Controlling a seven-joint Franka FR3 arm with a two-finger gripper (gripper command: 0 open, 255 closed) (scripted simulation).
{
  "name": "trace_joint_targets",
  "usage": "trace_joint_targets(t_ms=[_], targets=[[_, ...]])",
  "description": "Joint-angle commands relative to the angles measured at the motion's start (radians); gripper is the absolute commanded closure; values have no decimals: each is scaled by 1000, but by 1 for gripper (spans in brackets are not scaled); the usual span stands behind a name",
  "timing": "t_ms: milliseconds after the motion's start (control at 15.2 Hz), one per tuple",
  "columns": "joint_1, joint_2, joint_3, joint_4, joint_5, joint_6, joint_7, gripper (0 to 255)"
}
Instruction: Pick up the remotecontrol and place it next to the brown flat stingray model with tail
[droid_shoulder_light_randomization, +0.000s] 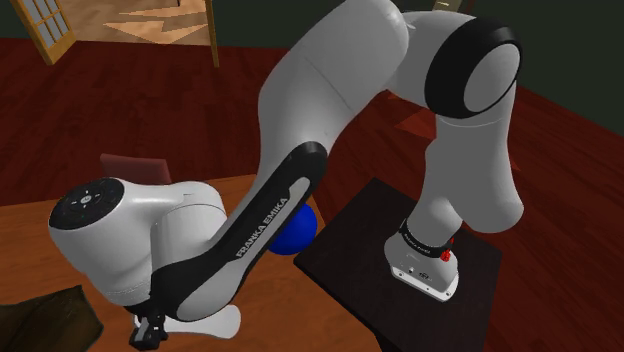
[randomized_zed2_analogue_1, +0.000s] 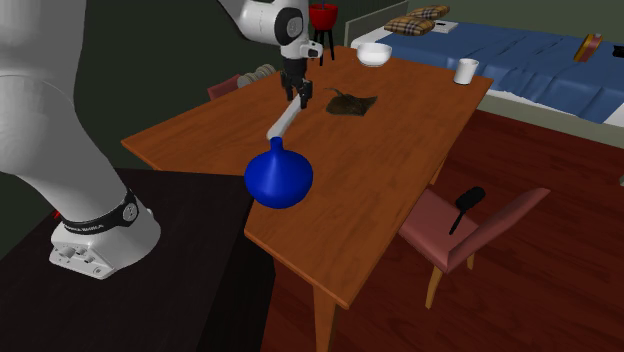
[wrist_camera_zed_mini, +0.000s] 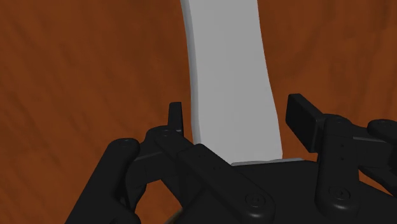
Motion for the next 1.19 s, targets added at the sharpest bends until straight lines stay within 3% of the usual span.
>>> trace_joint_targets(t_ms=[0, 1122], targets=[[6, 25, -6, 3, -8, 19, 6, 255], [36, 174, -46, 23, -55, 147, 34, 255]])
